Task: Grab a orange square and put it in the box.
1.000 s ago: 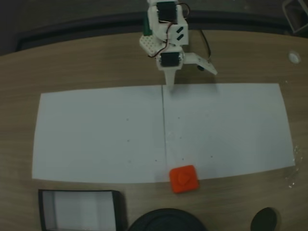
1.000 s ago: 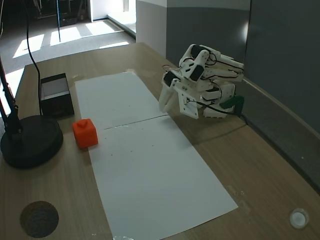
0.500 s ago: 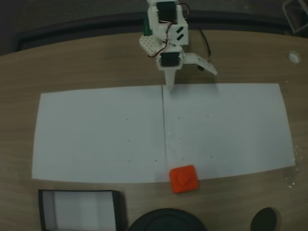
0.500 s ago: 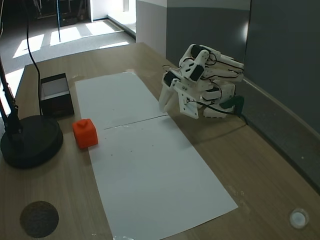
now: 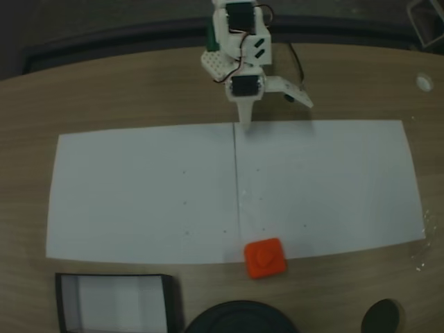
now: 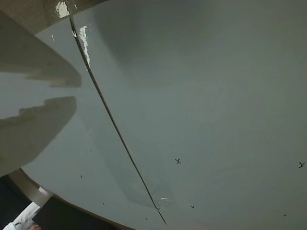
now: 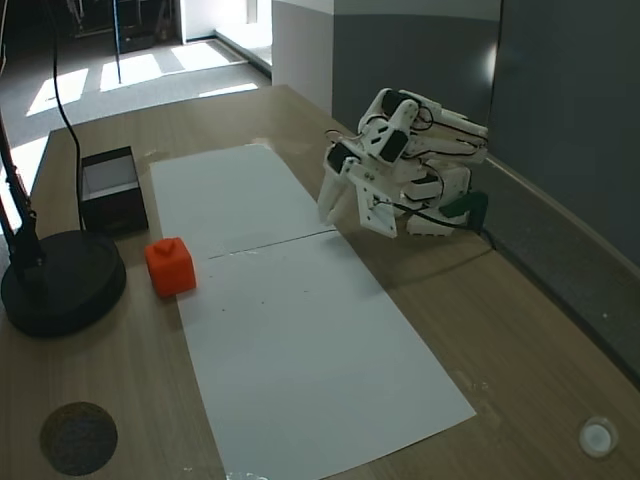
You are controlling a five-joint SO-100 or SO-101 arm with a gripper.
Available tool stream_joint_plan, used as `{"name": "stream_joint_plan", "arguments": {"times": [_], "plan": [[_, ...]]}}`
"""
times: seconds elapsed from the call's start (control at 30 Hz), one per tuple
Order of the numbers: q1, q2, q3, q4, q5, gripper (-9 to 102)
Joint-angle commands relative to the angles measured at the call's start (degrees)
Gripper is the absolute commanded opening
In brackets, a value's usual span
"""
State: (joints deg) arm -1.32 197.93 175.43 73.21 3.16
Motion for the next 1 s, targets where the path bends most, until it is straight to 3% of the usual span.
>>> {"name": "stream_joint_plan", "arguments": {"times": [0.0,0.67,0.87,0.97], "plan": [[0.26,1.14,-3.52,0.88,-0.18,0],[0.62,1.23,-8.44,-2.20,-0.44,0],[-0.18,0.09,-20.48,-6.33,-13.80,25],[-2.81,-5.19,-23.73,-8.09,-13.27,27]]}}
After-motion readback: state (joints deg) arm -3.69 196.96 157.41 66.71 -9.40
